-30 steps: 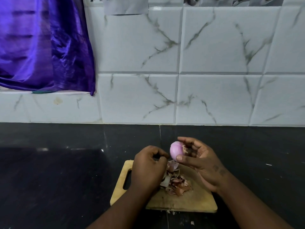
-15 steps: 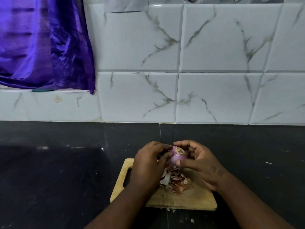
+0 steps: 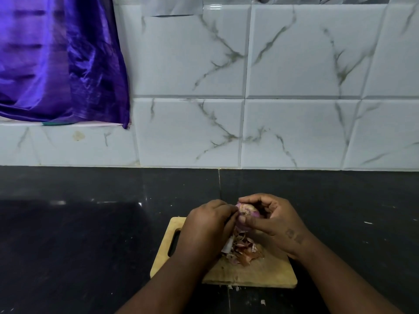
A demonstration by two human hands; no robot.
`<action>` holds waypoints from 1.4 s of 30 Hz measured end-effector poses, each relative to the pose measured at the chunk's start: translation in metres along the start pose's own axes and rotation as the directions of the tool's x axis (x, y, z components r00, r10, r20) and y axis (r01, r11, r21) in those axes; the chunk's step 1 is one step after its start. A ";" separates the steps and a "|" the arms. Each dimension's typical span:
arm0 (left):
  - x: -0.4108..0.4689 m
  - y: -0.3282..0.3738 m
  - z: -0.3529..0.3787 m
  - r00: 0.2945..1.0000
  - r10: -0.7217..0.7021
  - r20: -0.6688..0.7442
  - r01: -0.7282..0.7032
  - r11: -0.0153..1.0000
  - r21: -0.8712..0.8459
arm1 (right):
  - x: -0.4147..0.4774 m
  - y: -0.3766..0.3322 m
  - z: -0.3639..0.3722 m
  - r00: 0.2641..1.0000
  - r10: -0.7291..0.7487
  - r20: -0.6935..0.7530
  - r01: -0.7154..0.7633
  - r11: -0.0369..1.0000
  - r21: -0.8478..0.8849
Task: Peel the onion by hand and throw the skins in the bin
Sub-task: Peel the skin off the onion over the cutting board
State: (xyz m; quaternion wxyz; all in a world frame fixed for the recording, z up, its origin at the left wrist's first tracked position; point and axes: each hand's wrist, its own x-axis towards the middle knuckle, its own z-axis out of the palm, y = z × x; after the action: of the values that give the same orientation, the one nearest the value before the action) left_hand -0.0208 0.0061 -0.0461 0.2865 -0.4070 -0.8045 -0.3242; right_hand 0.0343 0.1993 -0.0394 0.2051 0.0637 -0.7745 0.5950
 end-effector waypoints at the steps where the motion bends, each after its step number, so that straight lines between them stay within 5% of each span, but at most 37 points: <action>1: 0.000 0.001 0.000 1.000 0.013 0.008 -0.013 1.000 0.026 | 0.000 0.000 0.000 1.000 -0.007 -0.001 0.007 1.000 -0.009; 6: -0.002 0.005 0.003 0.998 0.060 -0.024 -0.057 0.993 0.108 | -0.002 -0.003 0.000 0.999 -0.035 -0.001 0.035 0.999 -0.019; 14: -0.001 0.006 0.004 0.982 -0.127 -0.137 0.127 0.992 -0.008 | -0.005 -0.006 0.000 0.998 -0.061 0.000 0.061 0.997 0.046; 19: 0.000 0.000 -0.002 0.928 -0.356 -0.107 0.350 0.934 -0.067 | -0.005 -0.009 -0.002 0.996 -0.048 0.077 0.026 0.964 0.263; 28: 0.002 -0.003 -0.004 0.851 -0.524 -0.042 0.518 0.849 -0.098 | -0.004 -0.013 -0.008 0.996 -0.047 0.073 0.001 0.844 0.536; 37: -0.002 0.004 -0.005 0.928 -0.370 -0.040 0.372 0.921 0.111 | -0.003 -0.009 -0.003 0.999 0.011 0.052 -0.029 0.928 0.372; 42: -0.002 0.002 -0.004 0.975 -0.166 -0.150 0.156 0.985 -0.079 | -0.005 -0.008 -0.001 1.000 0.004 0.027 -0.009 0.978 0.209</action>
State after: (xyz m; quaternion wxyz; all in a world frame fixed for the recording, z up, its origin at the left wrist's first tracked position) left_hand -0.0173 0.0029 -0.0448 0.3077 -0.3232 -0.7986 -0.4038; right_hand 0.0414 0.1969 -0.0339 0.1852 0.0902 -0.7104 0.6729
